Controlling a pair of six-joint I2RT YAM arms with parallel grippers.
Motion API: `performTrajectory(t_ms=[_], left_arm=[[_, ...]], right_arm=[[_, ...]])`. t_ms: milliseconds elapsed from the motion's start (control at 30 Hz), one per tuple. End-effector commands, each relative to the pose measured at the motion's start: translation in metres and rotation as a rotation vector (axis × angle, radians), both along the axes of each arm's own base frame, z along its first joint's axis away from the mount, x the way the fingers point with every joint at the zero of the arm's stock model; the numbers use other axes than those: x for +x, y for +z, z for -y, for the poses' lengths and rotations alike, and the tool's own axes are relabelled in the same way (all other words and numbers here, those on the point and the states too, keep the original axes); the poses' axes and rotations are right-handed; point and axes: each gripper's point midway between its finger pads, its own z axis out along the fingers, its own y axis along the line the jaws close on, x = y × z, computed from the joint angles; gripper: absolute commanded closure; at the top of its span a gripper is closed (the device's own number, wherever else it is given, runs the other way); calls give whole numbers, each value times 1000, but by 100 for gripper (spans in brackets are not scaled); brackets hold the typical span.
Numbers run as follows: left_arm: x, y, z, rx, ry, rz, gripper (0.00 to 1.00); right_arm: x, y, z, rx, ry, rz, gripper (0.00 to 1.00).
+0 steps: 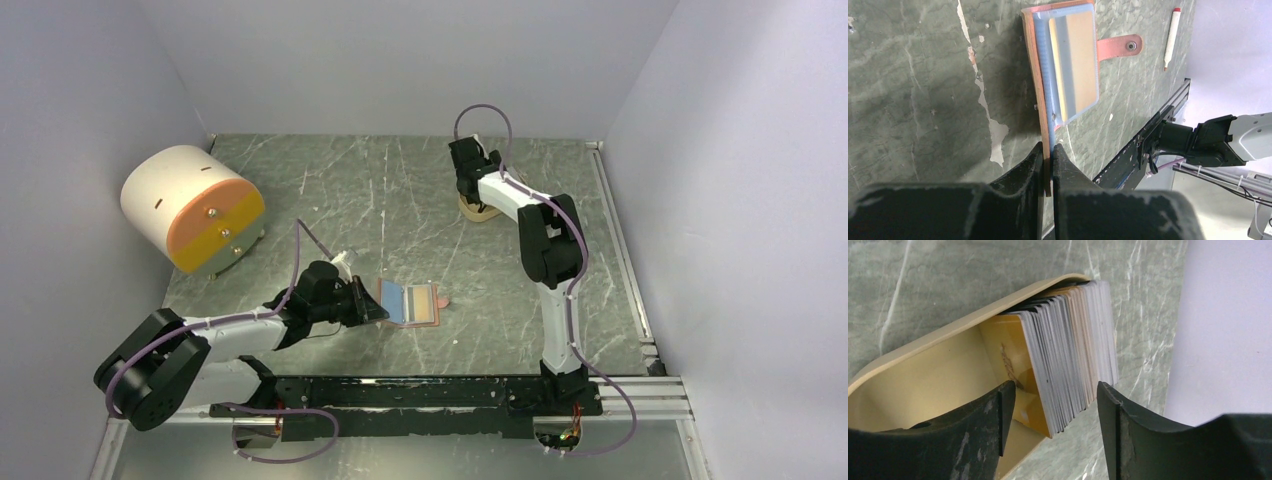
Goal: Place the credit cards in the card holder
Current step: Pick up the credit card from the storage box.
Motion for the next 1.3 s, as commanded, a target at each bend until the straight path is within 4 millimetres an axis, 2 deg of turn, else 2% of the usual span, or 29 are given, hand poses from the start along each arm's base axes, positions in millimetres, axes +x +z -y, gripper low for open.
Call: performTrajectory(t_ms=[0, 167, 333, 800, 900, 1067, 1200, 1267], left_arm=[[4, 14, 7, -41, -16, 33, 88], [4, 14, 7, -45, -14, 32, 88], [4, 14, 6, -44, -10, 35, 88], [3, 13, 7, -44, -13, 31, 87], [4, 13, 7, -44, -12, 31, 87], [5, 12, 8, -47, -14, 28, 87], [5, 12, 10, -48, -23, 24, 87], [5, 12, 10, -49, -21, 20, 87]], right_arm=[[9, 10, 8, -19, -32, 29, 38], [8, 18, 12, -26, -41, 52, 43], [9, 20, 16, -11, -49, 57, 55], [9, 31, 11, 34, -43, 71, 77], [7, 33, 3, 93, -28, 58, 83], [-14, 37, -26, 276, 16, 7, 93], [-28, 43, -38, 367, 34, -20, 100], [-36, 45, -44, 412, 52, -47, 100]])
